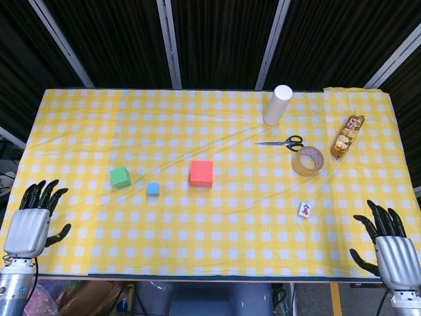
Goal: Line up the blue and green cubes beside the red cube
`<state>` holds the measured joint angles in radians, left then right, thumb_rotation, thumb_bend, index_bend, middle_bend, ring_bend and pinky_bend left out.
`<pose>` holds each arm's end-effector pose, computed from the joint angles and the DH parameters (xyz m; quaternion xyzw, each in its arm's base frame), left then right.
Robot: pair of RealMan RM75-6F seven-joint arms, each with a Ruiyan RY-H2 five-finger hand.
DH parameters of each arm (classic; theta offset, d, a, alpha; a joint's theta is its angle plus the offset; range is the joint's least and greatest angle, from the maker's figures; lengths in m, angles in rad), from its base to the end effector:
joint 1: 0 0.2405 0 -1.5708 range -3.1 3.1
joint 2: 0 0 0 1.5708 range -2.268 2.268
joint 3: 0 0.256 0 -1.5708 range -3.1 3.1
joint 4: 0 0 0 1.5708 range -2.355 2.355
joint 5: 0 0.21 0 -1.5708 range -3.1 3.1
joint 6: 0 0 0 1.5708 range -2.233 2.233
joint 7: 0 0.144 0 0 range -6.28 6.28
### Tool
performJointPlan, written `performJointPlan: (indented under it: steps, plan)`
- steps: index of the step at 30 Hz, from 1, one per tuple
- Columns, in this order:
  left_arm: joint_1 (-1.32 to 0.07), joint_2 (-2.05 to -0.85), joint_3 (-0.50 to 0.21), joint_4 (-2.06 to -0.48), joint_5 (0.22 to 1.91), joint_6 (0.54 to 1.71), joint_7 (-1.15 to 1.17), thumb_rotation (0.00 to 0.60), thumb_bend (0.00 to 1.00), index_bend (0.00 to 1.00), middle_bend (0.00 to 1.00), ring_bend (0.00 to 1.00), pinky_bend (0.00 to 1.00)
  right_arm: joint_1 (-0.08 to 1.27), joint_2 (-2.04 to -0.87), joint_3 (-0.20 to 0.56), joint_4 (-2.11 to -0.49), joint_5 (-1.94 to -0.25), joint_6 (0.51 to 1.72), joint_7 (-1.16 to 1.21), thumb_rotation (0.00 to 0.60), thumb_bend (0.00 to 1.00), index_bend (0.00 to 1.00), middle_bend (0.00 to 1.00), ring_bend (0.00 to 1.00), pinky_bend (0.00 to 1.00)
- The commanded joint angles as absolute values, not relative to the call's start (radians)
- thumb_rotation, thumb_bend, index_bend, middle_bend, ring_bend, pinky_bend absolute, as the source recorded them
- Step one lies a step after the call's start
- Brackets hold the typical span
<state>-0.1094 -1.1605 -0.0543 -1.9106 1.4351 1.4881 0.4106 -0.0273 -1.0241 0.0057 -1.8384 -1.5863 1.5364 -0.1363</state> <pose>-0.2482 0.1819 0.1300 -0.6087 -0.3759 -0.3613 0.5981 -0.2792 -0.1375 0.1670 0.5982 -0.3980 0.3742 0.5863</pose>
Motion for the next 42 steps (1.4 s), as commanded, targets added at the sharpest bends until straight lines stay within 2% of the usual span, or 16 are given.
performJointPlan:
  steps: [1,19,28,32,36,42]
  plan:
    - [-0.108,-1.156,-0.055,-1.909,1.432,1.489,0.404,0.6,0.28,0.18,0.05,0.0,0.0,-0.025,-1.025,0.007,-1.838,-1.581,1.532,-0.14,0.6,0.28,0.26,0.03,0.07,0.0]
    - [-0.108,-1.139,-0.055,-1.922,1.45,1.495,0.367,0.6,0.27,0.16,0.07,0.0,0.0,-0.037,-1.015,-0.011,-1.864,-1.596,1.542,-0.166,0.6,0.28,0.26,0.03,0.07,0.0]
    - [-0.112,-1.14,-0.071,-1.909,1.396,1.481,0.355,0.6,0.27,0.16,0.07,0.0,0.0,-0.038,-1.005,-0.008,-1.878,-1.607,1.554,-0.157,0.6,0.28,0.26,0.03,0.07,0.0]
    - [-0.111,-1.133,-0.083,-1.915,1.385,1.489,0.348,0.6,0.27,0.19,0.11,0.0,0.0,-0.037,-1.003,-0.01,-1.878,-1.603,1.547,-0.151,0.6,0.28,0.26,0.03,0.07,0.0]
    - [-0.137,-1.136,-0.114,-1.913,1.323,1.449,0.336,0.6,0.27,0.2,0.13,0.0,0.0,-0.04,-0.998,-0.013,-1.88,-1.612,1.553,-0.139,0.6,0.28,0.26,0.03,0.07,0.0]
    - [-0.26,-1.139,-0.219,-1.894,1.086,1.282,0.389,0.6,0.27,0.24,0.17,0.0,0.0,-0.04,-0.997,-0.018,-1.886,-1.632,1.558,-0.138,0.6,0.28,0.26,0.03,0.07,0.0]
